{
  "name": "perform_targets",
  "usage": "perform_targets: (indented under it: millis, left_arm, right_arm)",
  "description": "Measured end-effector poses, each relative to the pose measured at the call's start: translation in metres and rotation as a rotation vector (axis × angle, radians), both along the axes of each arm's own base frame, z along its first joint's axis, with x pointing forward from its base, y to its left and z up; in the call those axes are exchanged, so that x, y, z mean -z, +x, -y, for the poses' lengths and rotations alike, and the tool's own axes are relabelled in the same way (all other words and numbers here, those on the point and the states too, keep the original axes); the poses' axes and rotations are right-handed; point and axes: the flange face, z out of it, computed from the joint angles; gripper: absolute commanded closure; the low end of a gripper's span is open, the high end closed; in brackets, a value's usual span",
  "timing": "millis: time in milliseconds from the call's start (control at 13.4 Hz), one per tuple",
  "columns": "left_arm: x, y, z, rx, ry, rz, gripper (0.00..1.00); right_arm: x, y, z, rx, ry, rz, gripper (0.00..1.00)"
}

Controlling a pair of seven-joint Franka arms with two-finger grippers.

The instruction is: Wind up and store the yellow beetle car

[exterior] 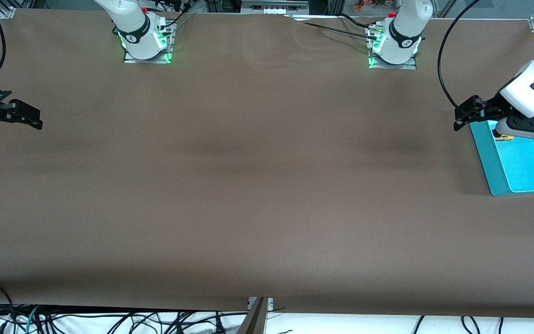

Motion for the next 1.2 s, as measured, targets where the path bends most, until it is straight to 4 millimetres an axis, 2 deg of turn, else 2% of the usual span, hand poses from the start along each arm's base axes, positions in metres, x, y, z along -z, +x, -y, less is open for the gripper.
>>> perform_targets:
  millis: [225,449,824,1198]
  left_arm:
    - [0.007,-0.014,-0.002,-0.007,0.001,-0.025,0.0]
    - [0.009,-0.018,-0.003,-0.01,0.002,-0.036,0.0]
    - [0.011,-0.017,-0.006,-0.019,0.003,-0.039,0.0]
    - [0.017,-0.008,-0.014,-0.037,0.002,-0.047,0.0]
  right_arm:
    - [0.0,0.0,0.0,0.0,0.0,0.0,0.0]
    - [0.0,0.0,0.0,0.0,0.0,0.0,0.0]
    - [0.0,0.0,0.0,0.0,0.0,-0.001,0.0]
    - [0.0,0.0,0.0,0.0,0.0,-0.001,0.0]
